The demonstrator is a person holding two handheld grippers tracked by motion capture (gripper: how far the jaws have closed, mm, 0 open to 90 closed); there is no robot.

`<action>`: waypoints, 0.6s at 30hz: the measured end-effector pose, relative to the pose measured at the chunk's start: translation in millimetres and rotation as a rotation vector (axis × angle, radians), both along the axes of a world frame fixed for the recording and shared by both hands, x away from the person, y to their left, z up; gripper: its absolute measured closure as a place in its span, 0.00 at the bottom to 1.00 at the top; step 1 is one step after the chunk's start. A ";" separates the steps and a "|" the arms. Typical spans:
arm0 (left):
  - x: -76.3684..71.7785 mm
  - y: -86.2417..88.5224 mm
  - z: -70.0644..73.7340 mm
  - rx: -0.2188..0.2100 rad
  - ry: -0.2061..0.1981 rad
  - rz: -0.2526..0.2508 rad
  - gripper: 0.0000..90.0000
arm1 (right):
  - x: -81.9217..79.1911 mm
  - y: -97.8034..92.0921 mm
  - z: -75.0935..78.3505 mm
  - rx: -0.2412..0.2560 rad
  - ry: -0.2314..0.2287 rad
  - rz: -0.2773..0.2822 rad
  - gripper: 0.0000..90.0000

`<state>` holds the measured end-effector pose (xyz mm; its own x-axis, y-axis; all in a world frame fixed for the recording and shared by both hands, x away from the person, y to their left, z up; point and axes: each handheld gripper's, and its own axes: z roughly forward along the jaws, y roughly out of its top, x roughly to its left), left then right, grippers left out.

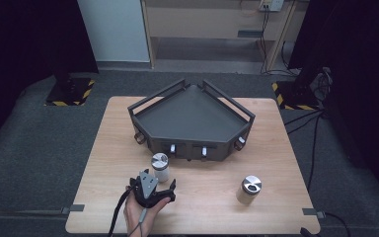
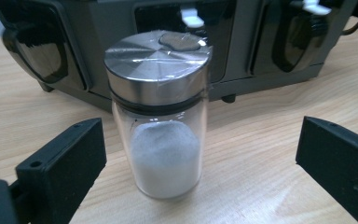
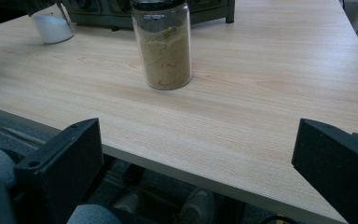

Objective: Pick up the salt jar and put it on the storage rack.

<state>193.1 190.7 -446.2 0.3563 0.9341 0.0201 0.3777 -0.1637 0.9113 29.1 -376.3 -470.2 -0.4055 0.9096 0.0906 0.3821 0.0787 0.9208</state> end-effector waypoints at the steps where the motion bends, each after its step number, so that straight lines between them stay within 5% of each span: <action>1: 2.4 -1.2 -0.3 0.004 0.003 0.003 0.01 | 0.4 0.1 -0.1 0.000 0.002 0.000 0.03; 18: 29.1 -10.2 -7.2 0.044 0.040 0.068 0.08 | 3.9 -0.3 -1.7 -0.006 0.010 0.013 0.03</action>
